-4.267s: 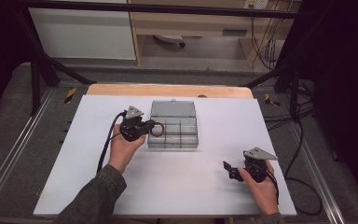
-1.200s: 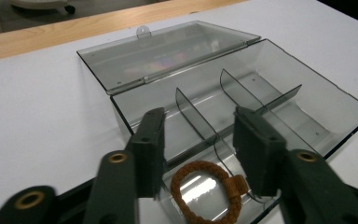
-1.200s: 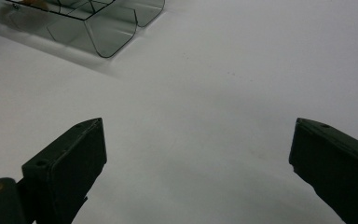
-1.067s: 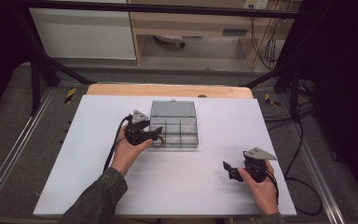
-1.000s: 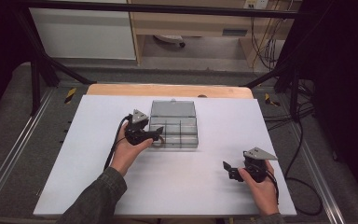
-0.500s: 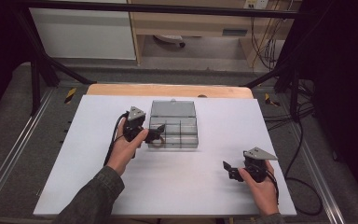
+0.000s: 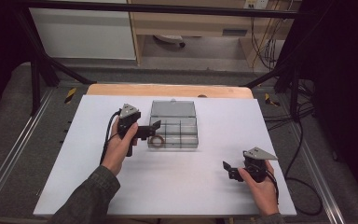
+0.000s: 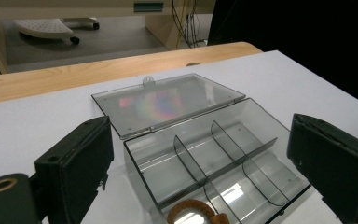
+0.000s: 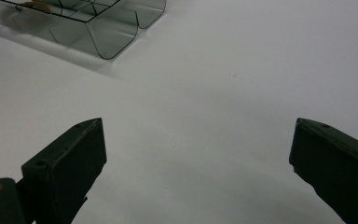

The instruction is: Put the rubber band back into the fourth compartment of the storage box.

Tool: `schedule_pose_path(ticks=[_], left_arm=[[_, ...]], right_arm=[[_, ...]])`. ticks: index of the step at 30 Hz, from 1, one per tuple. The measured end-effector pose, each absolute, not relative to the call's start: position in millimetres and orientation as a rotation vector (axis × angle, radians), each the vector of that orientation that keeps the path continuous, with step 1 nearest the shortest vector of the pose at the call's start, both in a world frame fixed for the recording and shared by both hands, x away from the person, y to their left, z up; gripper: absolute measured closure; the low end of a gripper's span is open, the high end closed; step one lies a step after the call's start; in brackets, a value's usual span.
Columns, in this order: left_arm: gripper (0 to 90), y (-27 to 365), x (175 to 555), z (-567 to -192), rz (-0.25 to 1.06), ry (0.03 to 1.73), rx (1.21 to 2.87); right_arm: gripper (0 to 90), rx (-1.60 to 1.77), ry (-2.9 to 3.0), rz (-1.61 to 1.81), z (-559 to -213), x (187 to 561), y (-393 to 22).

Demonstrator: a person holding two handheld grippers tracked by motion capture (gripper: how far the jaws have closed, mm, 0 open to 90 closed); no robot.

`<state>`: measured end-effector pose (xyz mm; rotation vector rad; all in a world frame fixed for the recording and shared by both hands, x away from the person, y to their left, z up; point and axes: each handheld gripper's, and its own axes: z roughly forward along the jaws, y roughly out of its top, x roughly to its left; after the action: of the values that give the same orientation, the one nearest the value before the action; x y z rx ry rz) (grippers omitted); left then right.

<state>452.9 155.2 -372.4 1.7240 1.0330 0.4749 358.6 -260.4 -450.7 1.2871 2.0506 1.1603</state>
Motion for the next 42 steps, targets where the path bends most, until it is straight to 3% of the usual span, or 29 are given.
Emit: schedule_pose_path(ticks=[19, 42], left_arm=[[6.6, 211, 448, -350, 0.510, 1.083, 1.652], [6.6, 248, 437, -341, 0.520, 1.116, 1.653]], right_arm=[[3.9, 1.292, 2.053, 1.156, -451, 359, -260], [3.9, 1.300, 2.056, 1.154, -452, 360, -260]])
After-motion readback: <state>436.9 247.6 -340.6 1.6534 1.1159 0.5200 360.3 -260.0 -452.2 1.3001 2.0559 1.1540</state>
